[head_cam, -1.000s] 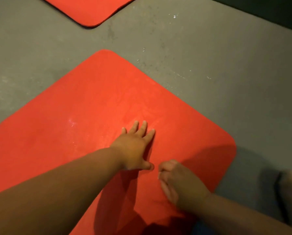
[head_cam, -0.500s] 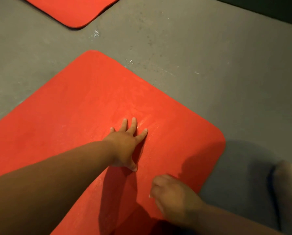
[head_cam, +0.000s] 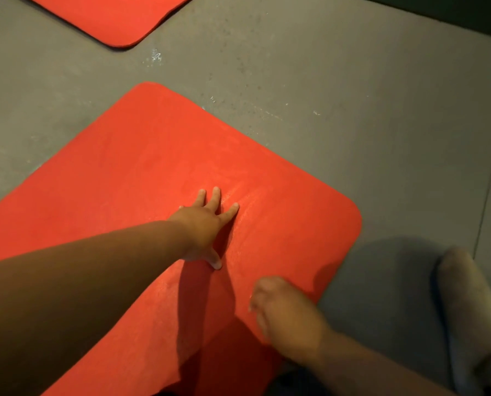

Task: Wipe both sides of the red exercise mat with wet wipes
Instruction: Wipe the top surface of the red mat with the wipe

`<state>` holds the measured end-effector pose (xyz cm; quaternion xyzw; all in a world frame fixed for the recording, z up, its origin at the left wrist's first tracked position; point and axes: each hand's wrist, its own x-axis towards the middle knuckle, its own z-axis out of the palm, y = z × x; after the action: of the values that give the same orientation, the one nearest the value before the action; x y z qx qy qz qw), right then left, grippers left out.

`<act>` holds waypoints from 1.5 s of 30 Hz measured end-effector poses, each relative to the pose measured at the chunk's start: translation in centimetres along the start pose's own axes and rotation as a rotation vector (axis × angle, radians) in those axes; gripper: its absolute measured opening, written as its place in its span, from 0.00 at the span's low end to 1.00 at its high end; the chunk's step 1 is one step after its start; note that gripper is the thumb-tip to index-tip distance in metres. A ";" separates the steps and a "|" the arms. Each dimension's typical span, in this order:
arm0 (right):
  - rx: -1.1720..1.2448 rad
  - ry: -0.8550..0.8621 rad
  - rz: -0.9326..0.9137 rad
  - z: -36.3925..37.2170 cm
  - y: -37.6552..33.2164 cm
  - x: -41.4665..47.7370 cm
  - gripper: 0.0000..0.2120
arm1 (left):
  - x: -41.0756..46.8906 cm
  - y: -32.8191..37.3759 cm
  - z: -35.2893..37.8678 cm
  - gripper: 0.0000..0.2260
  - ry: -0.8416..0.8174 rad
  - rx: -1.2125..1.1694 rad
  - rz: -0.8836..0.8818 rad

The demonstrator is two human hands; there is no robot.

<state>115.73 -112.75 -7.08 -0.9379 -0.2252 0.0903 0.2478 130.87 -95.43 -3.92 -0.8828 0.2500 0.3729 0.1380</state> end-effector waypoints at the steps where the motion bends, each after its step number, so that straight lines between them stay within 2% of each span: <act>1: -0.008 0.038 0.029 -0.8 1.8 0.2 0.08 | 0.0 0.2 0.0 0.57 0.000 0.003 -0.011; 3: -0.003 0.230 0.236 -3.1 6.7 1.0 0.13 | 0.0 0.5 0.0 0.57 0.001 0.014 -0.031; 4: -0.005 0.285 0.375 -4.3 8.7 1.3 0.12 | 0.0 0.6 0.1 0.57 -0.004 0.017 -0.037; 5: -0.009 0.267 0.504 -5.0 9.7 1.4 0.09 | -0.1 0.8 0.1 0.56 -0.008 0.019 -0.041; 7: -0.052 0.166 0.611 -4.4 8.4 1.3 0.06 | -0.3 0.6 0.0 0.56 -0.010 0.032 -0.032; 9: -0.019 0.066 0.535 -2.5 4.1 0.0 0.04 | -0.3 0.4 -0.3 0.55 -0.021 0.038 -0.017; 11: 0.052 -0.018 0.339 -1.1 0.0 -2.4 0.08 | -0.3 0.3 -0.6 0.55 -0.029 0.042 -0.014; 13: 0.052 -0.041 0.185 -0.7 -0.4 -3.2 0.07 | -0.2 0.4 -0.4 0.55 -0.027 0.045 -0.012; 14: 0.088 0.000 0.206 -0.9 0.9 -2.7 0.04 | -0.1 0.4 -0.3 0.55 -0.022 0.042 -0.014; 16: 0.046 0.138 0.437 -2.7 5.2 -0.6 0.08 | -0.1 0.2 0.2 0.54 -0.007 0.039 -0.014; 19: 0.025 0.189 0.643 -5.8 10.3 1.0 0.08 | -0.6 0.2 0.9 0.50 0.003 0.048 -0.001; 21: 0.007 0.216 0.674 -6.3 9.8 0.3 0.07 | -1.0 0.3 1.1 0.48 0.000 0.049 0.005; 23: 0.072 0.316 0.669 -4.7 7.1 -0.9 0.07 | -1.3 0.3 1.0 0.47 -0.011 0.029 0.007; 26: 0.084 0.194 0.457 -1.8 3.5 -3.3 0.08 | -1.1 0.6 0.8 0.47 -0.017 0.021 0.006; 28: 0.071 0.239 0.393 -2.0 5.3 -2.9 0.08 | -1.0 0.6 0.9 0.47 -0.011 0.014 0.011; 30: 0.055 0.400 0.613 -4.2 9.1 -1.1 0.07 | -1.1 0.5 1.1 0.47 0.000 0.010 0.014; 32: 0.059 0.454 0.829 -6.4 11.9 -0.1 0.06 | -1.2 0.4 1.2 0.47 0.003 0.015 0.019; 36: 0.110 0.455 0.806 -4.6 9.3 -1.2 0.06 | -1.2 0.4 1.2 0.46 0.000 0.015 0.019; 39: 0.173 0.534 0.797 -3.1 7.9 -2.0 0.07 | -1.1 0.5 1.1 0.46 -0.003 0.012 0.016; 42: 0.170 0.644 0.908 -4.7 11.1 0.0 0.05 | -0.6 0.5 1.2 0.46 -0.007 0.038 0.021; 45: 0.138 0.659 0.901 -6.7 14.1 2.2 0.04 | -0.4 0.3 1.5 0.46 -0.014 0.060 0.014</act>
<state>124.90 -125.46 -8.56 -0.9017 0.2935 -0.0962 0.3026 129.59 -94.90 -4.72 -0.8739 0.2664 0.3723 0.1633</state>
